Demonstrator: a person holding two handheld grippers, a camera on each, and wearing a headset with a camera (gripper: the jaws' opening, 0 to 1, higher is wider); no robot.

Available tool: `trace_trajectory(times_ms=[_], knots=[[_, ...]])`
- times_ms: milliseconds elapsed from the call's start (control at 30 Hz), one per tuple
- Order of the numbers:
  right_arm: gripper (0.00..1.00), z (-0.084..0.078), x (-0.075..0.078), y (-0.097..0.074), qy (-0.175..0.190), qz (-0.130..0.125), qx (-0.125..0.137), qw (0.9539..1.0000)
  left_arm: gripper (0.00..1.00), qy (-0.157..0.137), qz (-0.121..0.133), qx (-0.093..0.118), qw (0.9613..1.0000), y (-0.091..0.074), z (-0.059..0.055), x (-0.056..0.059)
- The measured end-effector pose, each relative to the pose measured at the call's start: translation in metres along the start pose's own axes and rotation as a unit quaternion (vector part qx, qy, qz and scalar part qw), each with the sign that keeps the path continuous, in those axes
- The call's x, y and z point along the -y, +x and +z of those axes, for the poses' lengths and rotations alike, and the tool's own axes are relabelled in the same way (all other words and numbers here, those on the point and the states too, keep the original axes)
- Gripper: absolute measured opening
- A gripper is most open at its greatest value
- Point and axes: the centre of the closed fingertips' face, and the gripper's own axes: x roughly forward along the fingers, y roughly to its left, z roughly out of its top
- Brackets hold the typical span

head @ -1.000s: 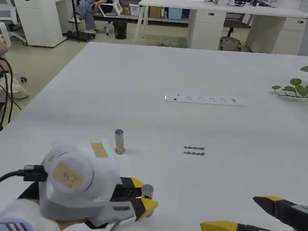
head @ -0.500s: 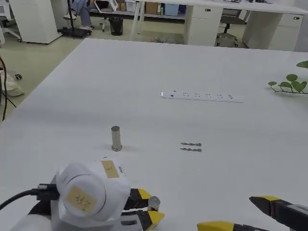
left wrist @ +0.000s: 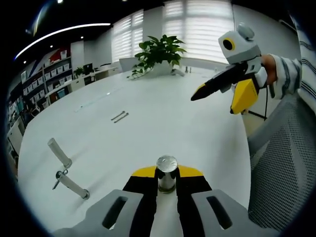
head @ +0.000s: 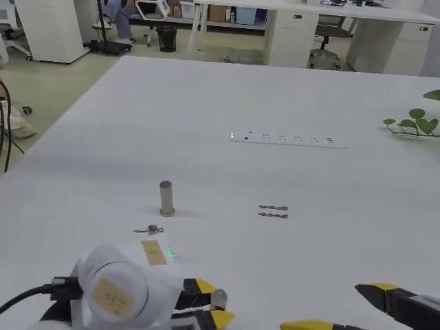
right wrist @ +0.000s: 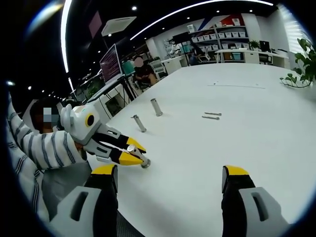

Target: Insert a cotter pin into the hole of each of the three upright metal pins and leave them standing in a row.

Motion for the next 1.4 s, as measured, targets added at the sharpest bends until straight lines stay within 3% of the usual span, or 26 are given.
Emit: trace_trajectory(times_ms=[133, 333, 500, 733, 867, 967, 1133, 1300, 1400], knots=[[0.85, 0.000, -0.002, 0.002, -0.001, 0.002, -0.001, 1.0000, 0.10, 0.025, 0.005, -0.005, 0.9997, 0.001, -0.001, 0.001], [0.85, 0.000, -0.004, 0.003, -0.004, 0.006, -0.002, 1.0000, 0.22, 0.002, -0.005, -0.005, 1.0000, -0.004, 0.001, 0.005], [0.84, 0.001, -0.003, 0.004, -0.004, 0.007, -0.004, 1.0000, 0.47, -0.046, -0.007, 0.044, 0.9979, -0.023, 0.019, 0.003], [0.83, 0.002, 0.000, 0.004, -0.005, 0.009, -0.007, 0.9999, 0.73, -0.107, -0.002, 0.081, 0.9910, -0.053, 0.028, -0.003], [0.83, 0.006, 0.001, 0.005, -0.005, 0.013, -0.005, 0.9999, 0.86, -0.121, 0.009, 0.081, 0.9892, -0.067, 0.023, -0.007], [0.82, 0.007, 0.003, 0.006, -0.010, 0.014, -0.012, 0.9998, 0.95, -0.129, 0.017, 0.066, 0.9893, -0.074, 0.013, -0.009], [0.80, 0.015, 0.008, 0.009, -0.021, 0.016, -0.016, 0.9995, 0.99, -0.141, 0.037, 0.051, 0.9880, -0.087, 0.001, -0.017], [0.72, 0.028, 0.014, 0.012, -0.043, 0.024, -0.020, 0.9986, 0.99, -0.158, 0.050, 0.038, 0.9855, -0.094, -0.010, -0.016], [0.61, 0.035, 0.017, 0.015, -0.048, 0.036, -0.028, 0.9978, 0.99, -0.163, 0.061, 0.029, 0.9844, -0.096, -0.017, -0.014]])
